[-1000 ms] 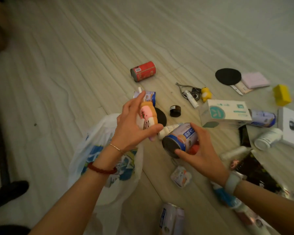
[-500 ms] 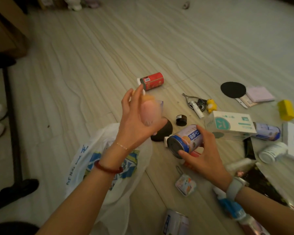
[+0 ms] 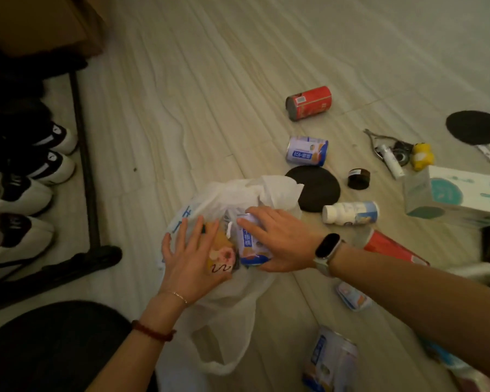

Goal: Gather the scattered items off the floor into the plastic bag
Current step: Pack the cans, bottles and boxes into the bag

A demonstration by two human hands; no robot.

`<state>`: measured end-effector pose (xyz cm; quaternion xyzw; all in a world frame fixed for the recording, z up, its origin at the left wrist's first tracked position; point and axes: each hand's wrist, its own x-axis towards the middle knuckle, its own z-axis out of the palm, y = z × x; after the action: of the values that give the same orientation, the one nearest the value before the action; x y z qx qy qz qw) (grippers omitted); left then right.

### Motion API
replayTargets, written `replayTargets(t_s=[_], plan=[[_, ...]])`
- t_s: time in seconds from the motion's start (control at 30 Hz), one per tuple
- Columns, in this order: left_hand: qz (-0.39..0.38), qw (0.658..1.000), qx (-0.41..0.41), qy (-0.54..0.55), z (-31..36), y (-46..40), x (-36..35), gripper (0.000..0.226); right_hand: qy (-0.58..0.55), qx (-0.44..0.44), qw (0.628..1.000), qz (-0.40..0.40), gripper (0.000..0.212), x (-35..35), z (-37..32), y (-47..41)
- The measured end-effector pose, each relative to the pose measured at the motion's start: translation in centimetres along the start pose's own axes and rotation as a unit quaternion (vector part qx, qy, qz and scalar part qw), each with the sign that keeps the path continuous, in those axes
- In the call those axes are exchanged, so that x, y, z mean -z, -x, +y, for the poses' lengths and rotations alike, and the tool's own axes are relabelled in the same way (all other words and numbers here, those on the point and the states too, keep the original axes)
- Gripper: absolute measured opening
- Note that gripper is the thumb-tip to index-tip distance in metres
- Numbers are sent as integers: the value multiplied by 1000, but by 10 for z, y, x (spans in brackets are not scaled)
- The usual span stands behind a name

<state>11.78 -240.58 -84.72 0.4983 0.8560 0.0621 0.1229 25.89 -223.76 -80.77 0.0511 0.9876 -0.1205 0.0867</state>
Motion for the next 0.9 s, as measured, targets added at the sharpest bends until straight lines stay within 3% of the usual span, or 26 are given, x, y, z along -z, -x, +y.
replayTargets(t_s=[0.07, 0.2, 0.27, 0.33, 0.47, 0.67, 0.8, 0.9], plan=[[29, 997, 70, 31, -7, 0, -4, 92, 42, 35, 998, -12, 82, -4, 3, -18], [6, 961, 197, 193, -22, -14, -16, 75, 132, 50, 989, -44, 86, -8, 13, -47], [-1, 954, 191, 230, -24, -21, -21, 66, 114, 13, 991, -75, 90, -14, 23, -55], [-9, 953, 177, 244, -22, -28, -22, 61, 20, -34, 993, -112, 93, -15, 29, -54], [-20, 959, 108, 263, -13, -47, -22, 55, -100, -94, 986, -100, 94, -17, 35, -32], [-52, 965, -13, 255, 22, -79, -21, 57, -35, -124, 984, -120, 96, -23, 50, 18], [28, 972, 17, 234, 30, -85, -19, 33, 91, -76, 992, -47, 84, -28, 48, 31], [60, 972, 56, 222, 34, -81, -12, 27, 104, -53, 993, 14, 72, -35, 43, 26]])
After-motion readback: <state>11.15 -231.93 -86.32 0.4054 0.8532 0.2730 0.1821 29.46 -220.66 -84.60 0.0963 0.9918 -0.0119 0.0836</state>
